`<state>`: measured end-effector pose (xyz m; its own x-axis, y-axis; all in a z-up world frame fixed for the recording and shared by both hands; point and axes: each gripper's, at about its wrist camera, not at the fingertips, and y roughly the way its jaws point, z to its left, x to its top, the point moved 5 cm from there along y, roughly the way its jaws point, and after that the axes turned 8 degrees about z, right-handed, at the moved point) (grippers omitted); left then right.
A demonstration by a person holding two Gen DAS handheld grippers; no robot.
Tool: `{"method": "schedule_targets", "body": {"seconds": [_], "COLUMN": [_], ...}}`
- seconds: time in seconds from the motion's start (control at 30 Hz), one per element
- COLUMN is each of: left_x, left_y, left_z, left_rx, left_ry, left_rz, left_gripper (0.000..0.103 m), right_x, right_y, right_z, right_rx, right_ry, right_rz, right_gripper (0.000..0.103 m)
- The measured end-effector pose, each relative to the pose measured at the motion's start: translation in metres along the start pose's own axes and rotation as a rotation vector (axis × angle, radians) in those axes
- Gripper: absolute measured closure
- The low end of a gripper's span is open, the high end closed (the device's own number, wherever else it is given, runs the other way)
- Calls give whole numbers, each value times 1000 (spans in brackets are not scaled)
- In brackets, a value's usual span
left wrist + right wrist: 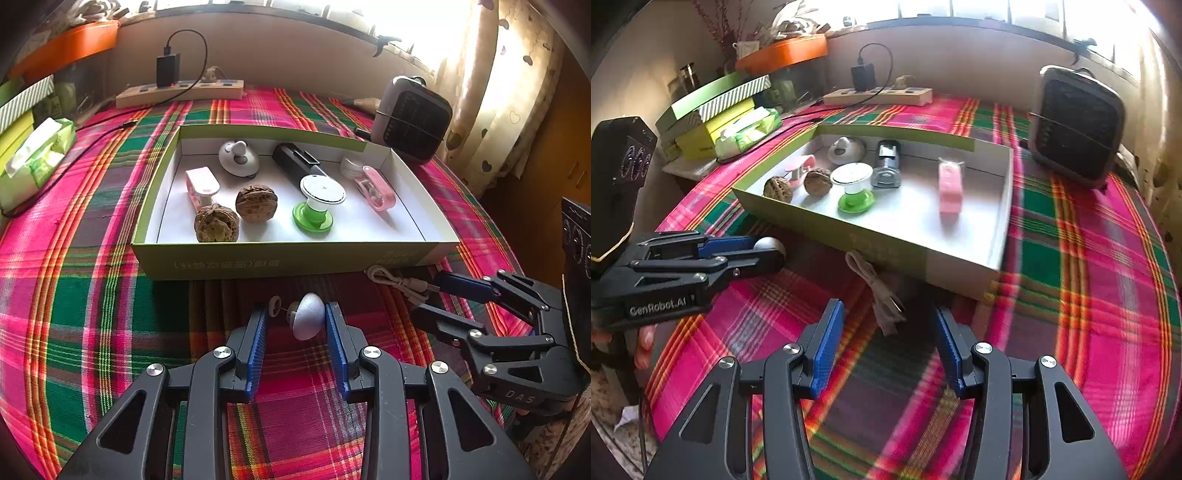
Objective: Organize objects
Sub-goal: 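Close the left gripper on the white knob-shaped item beside the lid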
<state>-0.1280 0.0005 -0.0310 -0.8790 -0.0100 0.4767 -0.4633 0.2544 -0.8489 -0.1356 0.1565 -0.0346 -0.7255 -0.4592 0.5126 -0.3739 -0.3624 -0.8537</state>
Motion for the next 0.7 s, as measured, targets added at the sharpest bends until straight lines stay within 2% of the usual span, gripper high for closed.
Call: {"method": "schedule_targets", "body": {"seconds": [0.13,0.27,0.5,0.7], "left_x": [0,0,0,1], "left_y": [-1,-3,-4,-3], "left_z": [1,5,10,11], "left_rx": [-3,1,2,6], "left_ry": [-4,-8,-15,-8], "left_rz": [-1,-1,-2,-6], "left_gripper": [73,73,73,73], "right_x": [1,-3,2,7], "right_y": [5,2,7,12], "right_z": [9,22,20,27], "right_rx": [21,90,37,-4], "right_ry": [-31,-70,-49,-90], "right_rz": [10,18,14,10], "right_gripper": [53,53,53,53]}}
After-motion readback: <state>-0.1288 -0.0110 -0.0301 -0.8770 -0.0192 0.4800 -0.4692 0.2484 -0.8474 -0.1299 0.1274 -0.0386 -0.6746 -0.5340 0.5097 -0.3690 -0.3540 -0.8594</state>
